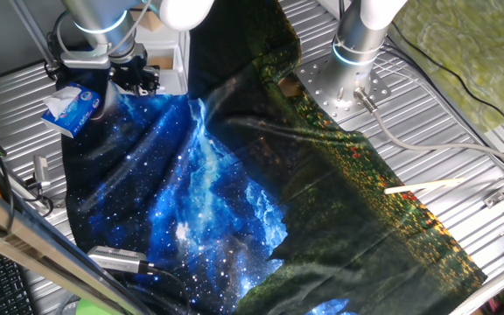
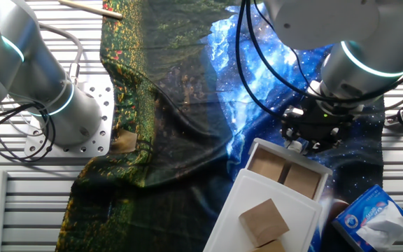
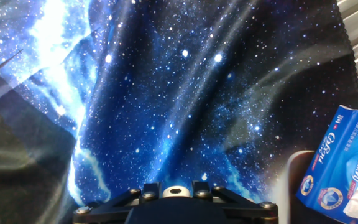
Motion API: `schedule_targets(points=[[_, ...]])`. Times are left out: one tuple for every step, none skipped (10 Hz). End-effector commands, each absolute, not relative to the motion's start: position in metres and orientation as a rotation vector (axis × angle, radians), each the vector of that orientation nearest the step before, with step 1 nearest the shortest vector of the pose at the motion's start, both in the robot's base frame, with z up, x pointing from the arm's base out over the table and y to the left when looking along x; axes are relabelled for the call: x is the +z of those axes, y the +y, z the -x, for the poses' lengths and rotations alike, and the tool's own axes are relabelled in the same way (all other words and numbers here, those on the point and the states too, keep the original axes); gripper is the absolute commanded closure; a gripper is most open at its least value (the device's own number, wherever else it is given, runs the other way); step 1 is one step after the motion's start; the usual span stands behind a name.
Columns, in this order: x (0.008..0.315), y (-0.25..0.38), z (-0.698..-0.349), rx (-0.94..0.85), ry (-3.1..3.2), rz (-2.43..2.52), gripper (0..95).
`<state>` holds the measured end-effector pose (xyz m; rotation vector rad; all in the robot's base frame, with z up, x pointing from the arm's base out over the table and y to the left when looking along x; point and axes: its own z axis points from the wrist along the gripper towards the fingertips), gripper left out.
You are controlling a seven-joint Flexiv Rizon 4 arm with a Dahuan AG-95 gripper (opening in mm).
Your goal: Grasp the handle and close the drawer
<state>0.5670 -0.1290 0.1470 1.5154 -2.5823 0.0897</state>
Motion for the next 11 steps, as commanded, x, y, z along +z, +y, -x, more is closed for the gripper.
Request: schedule_targets(points=[[0.1471, -0.1301, -0.5657, 0.092, -2.583, -1.516, 95.0], [0.1474, -0.1307, -0.5652, 0.093, -2.583, -1.518, 95.0], [0.1476, -0.1314, -0.5647, 0.094, -2.583, -1.518, 95.0], [0.1479, -0.132, -0.5643, 0.095, -2.589, -1.508, 95.0], [0.1481, -0.1323, -0.564, 0.096, -2.601, -1.488, 95.0], [0.148, -0.1324, -0.5639, 0.096, -2.619, -1.461, 95.0], [0.1478, -0.1326, -0.5639, 0.097, -2.63, -1.445, 95.0], [0.1478, -0.1328, -0.5637, 0.1, -2.626, -1.449, 95.0], [0.1481, -0.1333, -0.5634, 0.103, -2.623, -1.452, 95.0], [0.1485, -0.1343, -0.5625, 0.103, -2.619, -1.458, 95.0], [0.1479, -0.1351, -0.5612, 0.101, -2.618, -1.462, 95.0]])
